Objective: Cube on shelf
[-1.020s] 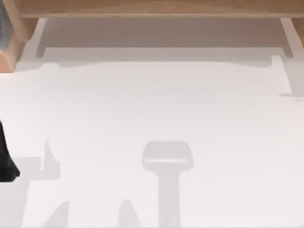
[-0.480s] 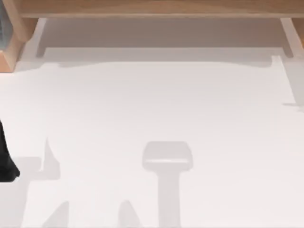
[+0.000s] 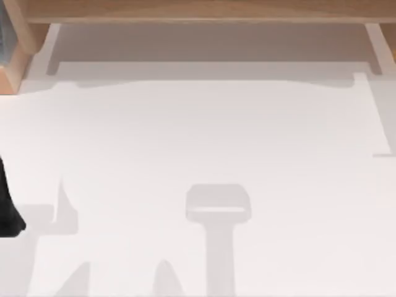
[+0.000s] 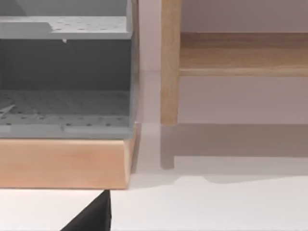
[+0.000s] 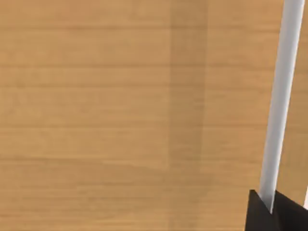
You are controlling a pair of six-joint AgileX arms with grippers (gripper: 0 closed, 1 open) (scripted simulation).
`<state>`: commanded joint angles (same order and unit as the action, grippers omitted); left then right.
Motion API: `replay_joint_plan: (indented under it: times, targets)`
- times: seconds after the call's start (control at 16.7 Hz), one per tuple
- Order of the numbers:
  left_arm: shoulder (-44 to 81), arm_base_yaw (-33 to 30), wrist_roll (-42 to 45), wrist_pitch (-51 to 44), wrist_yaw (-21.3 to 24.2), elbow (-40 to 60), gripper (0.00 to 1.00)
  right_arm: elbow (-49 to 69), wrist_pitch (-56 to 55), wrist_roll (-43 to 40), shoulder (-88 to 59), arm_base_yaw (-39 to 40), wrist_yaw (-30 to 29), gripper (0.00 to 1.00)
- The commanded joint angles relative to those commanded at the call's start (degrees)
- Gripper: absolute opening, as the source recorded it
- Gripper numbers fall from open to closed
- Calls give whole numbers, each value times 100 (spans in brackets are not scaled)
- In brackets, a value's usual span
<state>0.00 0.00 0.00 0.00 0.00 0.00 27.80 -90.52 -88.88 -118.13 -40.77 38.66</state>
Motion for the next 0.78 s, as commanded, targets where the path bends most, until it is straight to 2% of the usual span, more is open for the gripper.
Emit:
replay_joint_plan:
  times: [0.06, 0.78]
  targets:
    - [0, 0, 0, 0, 0, 0, 100, 0, 0, 0, 0, 0, 0, 0]
    - [0, 0, 0, 0, 0, 0, 100, 0, 0, 0, 0, 0, 0, 90]
